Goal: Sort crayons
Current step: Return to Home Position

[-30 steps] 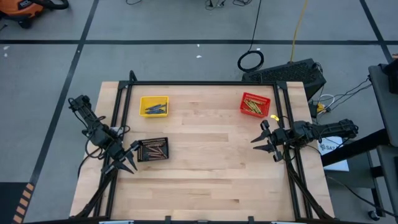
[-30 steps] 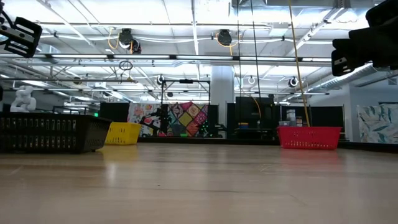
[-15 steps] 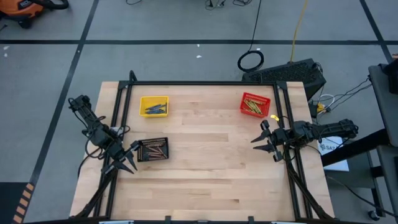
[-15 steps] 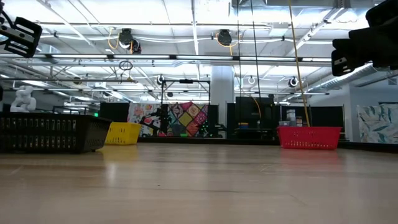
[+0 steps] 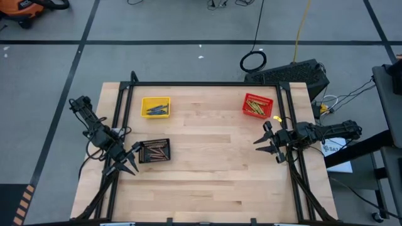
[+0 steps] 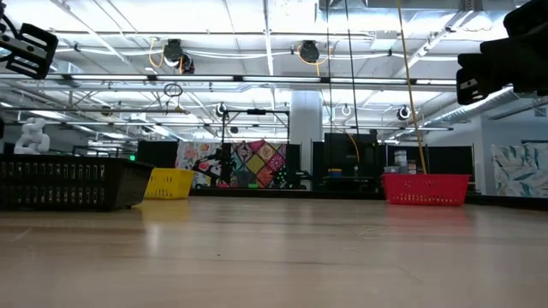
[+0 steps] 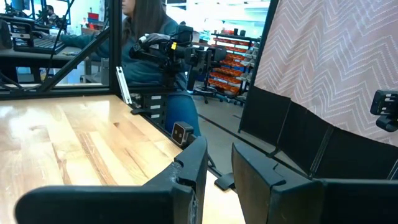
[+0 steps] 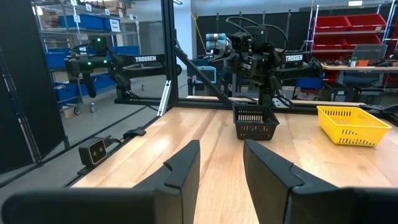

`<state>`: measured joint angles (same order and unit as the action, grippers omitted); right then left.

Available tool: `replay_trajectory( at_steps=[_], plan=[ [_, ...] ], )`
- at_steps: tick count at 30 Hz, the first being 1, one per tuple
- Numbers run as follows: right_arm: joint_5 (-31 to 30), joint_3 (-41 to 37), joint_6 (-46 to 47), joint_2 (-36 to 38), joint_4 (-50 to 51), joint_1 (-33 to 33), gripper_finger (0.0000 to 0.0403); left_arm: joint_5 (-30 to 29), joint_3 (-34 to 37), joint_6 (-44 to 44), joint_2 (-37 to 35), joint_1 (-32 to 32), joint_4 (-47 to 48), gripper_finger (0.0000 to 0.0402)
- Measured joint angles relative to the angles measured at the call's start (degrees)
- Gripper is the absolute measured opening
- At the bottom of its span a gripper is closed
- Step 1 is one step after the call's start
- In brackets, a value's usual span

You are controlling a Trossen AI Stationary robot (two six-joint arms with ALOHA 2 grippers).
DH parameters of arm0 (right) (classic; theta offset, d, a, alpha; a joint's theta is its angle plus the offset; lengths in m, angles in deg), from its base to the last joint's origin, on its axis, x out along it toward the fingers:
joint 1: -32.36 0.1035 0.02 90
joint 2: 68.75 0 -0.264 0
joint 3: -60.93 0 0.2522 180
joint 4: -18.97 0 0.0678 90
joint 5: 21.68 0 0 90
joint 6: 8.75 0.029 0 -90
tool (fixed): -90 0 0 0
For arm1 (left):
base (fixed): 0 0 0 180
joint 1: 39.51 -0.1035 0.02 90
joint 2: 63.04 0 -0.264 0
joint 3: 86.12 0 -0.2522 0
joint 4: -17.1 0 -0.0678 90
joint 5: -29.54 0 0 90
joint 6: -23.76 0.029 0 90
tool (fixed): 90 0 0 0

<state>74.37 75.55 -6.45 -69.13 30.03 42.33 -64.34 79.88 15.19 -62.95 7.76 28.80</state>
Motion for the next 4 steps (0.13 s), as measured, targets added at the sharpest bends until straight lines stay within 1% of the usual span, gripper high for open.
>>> replay_trajectory(
  at_steps=[4],
  plan=[
    [0.0, 0.0, 0.0, 0.0, 0.0, 0.0, 0.0111, 0.0, 0.0, 0.0, 0.0, 0.0, 0.0, 0.008]
  ],
)
